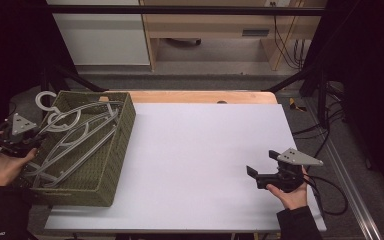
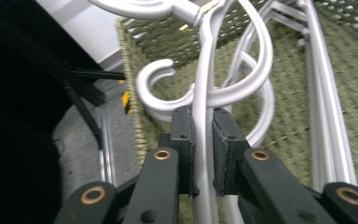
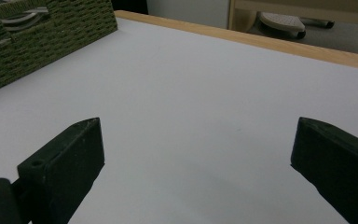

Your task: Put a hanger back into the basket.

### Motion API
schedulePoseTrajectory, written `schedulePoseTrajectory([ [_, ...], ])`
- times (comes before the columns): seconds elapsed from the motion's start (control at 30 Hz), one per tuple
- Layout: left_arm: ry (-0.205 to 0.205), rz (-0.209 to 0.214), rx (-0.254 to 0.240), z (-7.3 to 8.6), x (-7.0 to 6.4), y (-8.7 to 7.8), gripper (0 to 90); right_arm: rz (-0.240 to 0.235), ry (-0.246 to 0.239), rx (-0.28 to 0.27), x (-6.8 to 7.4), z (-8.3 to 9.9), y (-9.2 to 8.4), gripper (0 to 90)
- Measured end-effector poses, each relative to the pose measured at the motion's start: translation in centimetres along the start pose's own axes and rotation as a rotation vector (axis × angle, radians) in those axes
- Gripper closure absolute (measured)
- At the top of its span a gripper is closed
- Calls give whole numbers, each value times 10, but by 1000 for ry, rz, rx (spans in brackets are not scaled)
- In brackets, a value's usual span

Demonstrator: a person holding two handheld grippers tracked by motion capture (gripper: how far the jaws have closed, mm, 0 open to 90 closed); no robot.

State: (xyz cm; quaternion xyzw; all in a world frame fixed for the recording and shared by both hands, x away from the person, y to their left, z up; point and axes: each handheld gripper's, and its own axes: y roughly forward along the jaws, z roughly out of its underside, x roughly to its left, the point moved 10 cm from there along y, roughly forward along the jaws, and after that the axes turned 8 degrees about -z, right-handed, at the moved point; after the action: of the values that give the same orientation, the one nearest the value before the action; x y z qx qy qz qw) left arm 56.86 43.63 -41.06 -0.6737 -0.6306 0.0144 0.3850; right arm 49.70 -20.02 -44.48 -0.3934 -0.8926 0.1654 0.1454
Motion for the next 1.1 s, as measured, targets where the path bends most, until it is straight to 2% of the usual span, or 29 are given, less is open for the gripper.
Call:
schedulePoseTrajectory([
  [0.07,27,-14,8,0,-3,1,798,0,-2,2,0,0,0,30],
  [0.13,21,-7,11,-1,-6,2,798,-1,-3,4,0,1,1,30],
  [0.3,40,-9,25,0,-9,4,797,-4,-2,4,1,0,0,29],
  [0.4,5,10,42,3,-8,7,794,-4,-2,3,1,0,1,29],
  [0.57,11,2,101,15,-7,17,795,-4,-3,6,1,1,1,29],
  [0.77,-36,20,41,14,-8,14,797,-3,-5,7,1,1,1,29],
  [0.9,-42,10,57,19,-12,18,797,-3,-5,7,1,1,1,29],
  [0.97,-71,44,84,26,-15,20,798,-4,-6,8,1,1,1,29],
  [1.03,-74,67,96,31,-17,21,790,-4,-5,7,1,1,1,28],
  [1.07,-85,105,114,33,-21,22,709,-3,-5,7,1,1,1,28],
  [1.1,-87,111,120,34,-23,23,643,-3,-5,7,1,1,1,28],
])
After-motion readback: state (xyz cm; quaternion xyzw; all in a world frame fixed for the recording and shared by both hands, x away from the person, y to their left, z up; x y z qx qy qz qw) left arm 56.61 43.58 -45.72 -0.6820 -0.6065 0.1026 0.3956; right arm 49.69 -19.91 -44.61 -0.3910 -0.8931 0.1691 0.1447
